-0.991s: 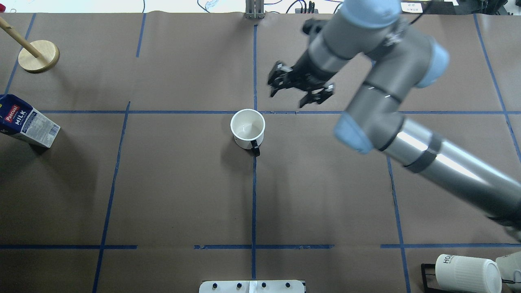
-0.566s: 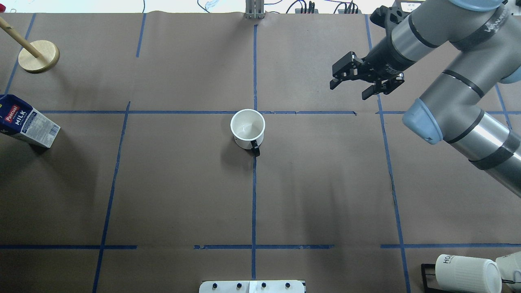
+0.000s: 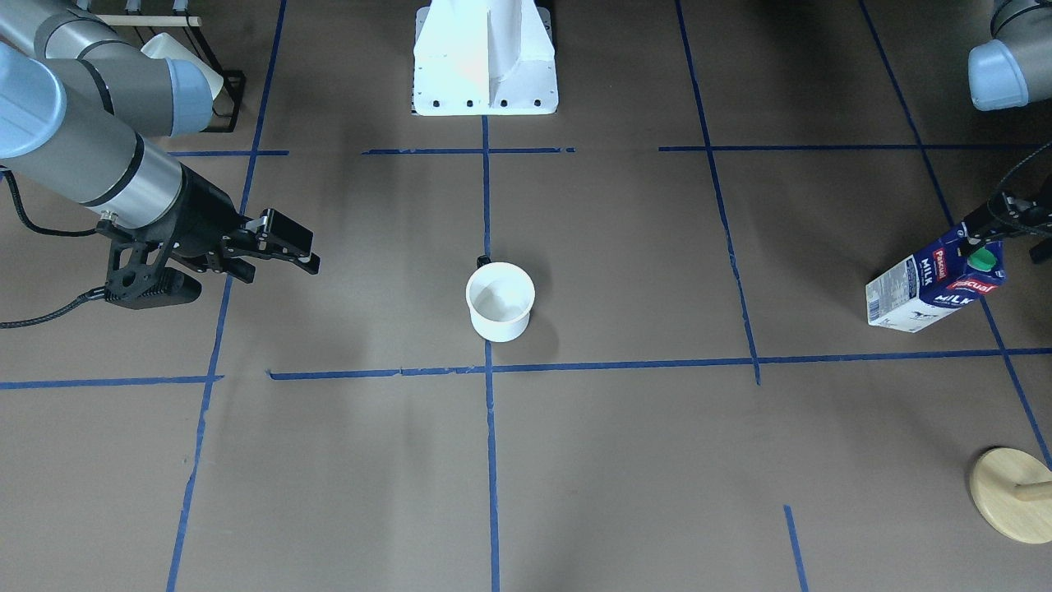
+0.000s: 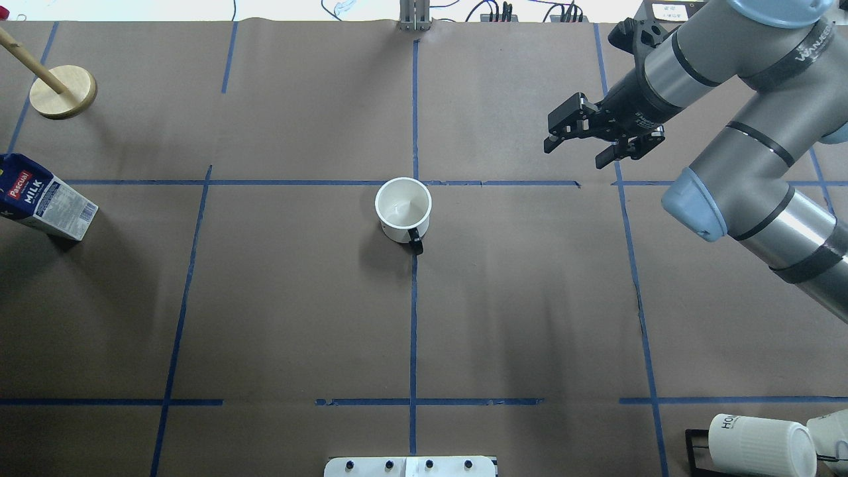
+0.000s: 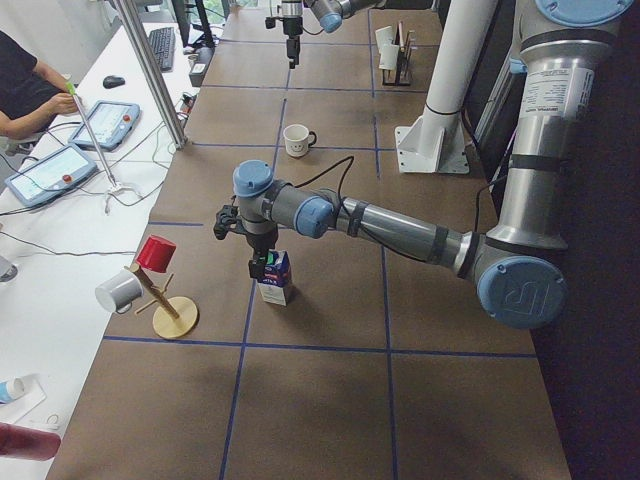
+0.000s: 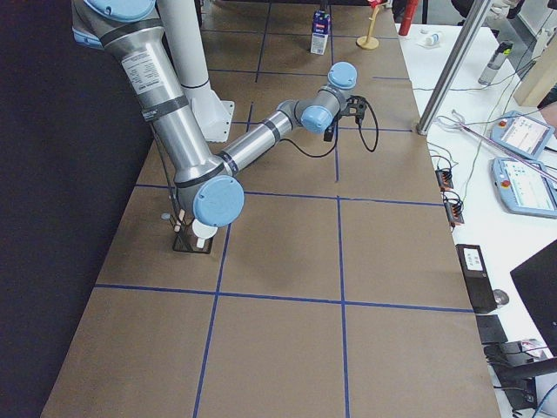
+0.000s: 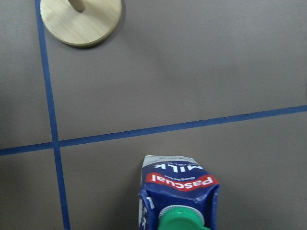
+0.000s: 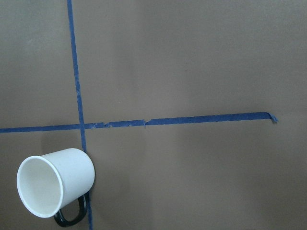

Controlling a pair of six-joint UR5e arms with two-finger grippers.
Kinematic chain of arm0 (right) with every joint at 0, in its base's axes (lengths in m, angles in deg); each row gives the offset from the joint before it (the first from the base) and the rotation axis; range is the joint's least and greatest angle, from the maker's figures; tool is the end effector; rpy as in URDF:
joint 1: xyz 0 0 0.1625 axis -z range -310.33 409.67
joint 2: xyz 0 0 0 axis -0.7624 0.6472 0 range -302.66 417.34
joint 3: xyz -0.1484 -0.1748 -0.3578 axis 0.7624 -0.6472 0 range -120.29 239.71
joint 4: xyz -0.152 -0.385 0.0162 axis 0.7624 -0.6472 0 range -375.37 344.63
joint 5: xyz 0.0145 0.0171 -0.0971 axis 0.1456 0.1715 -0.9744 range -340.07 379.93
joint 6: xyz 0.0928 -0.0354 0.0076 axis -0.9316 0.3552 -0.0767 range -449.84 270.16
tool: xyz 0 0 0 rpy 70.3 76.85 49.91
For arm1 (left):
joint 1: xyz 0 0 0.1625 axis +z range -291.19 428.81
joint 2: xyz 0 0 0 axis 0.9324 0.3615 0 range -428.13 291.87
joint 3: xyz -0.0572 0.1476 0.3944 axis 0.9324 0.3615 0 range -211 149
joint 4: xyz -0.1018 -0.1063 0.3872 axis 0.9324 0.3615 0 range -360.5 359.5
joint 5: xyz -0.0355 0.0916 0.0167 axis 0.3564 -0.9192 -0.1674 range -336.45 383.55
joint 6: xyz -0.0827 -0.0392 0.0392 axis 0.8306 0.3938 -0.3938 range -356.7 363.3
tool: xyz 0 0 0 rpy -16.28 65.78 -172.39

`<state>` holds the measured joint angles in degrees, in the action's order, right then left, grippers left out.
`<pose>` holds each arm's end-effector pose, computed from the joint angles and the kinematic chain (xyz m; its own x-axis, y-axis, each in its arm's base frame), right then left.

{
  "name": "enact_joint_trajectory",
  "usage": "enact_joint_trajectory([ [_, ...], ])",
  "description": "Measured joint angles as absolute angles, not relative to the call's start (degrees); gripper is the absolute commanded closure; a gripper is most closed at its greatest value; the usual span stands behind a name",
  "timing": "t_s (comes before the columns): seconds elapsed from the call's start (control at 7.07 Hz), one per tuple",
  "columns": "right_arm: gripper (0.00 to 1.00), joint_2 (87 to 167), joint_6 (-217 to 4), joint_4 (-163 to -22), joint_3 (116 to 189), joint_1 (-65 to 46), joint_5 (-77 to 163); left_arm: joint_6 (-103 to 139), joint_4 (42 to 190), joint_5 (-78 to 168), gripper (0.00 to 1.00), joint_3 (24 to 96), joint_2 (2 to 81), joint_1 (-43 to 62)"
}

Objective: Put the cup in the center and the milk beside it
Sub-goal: 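Grasp the top of the Pascual milk carton with the left gripper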

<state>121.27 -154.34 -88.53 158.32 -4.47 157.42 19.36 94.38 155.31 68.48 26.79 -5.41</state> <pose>-0.3171 -0.5408 0.2849 0.4192 0.0834 0.9040 -0.0322 0.9965 -0.0770 0.0810 -0.5329 0.5255 0.7032 0.1472 -0.6955 -0.0648 0.9875 0.1435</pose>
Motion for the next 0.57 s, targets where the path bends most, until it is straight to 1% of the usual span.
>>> enact_joint_trajectory([
  [0.14,0.0,121.3,-154.6,-88.5,158.4,-4.2,157.4,19.3,94.5,155.3,0.0,68.2,26.8,-4.5],
  [0.28,0.0,121.3,-154.7,-88.5,158.5,-3.8,157.2,19.2,94.6,155.3,0.03,68.1,26.9,-3.6],
  [0.42,0.0,121.3,-154.8,-88.5,158.5,-3.6,156.8,19.2,94.6,155.3,0.15,68.0,27.0,-2.7],
  [0.57,0.0,121.3,-154.9,-88.5,158.5,-3.3,156.6,19.2,94.6,155.2,0.36,67.9,27.1,-1.9],
])
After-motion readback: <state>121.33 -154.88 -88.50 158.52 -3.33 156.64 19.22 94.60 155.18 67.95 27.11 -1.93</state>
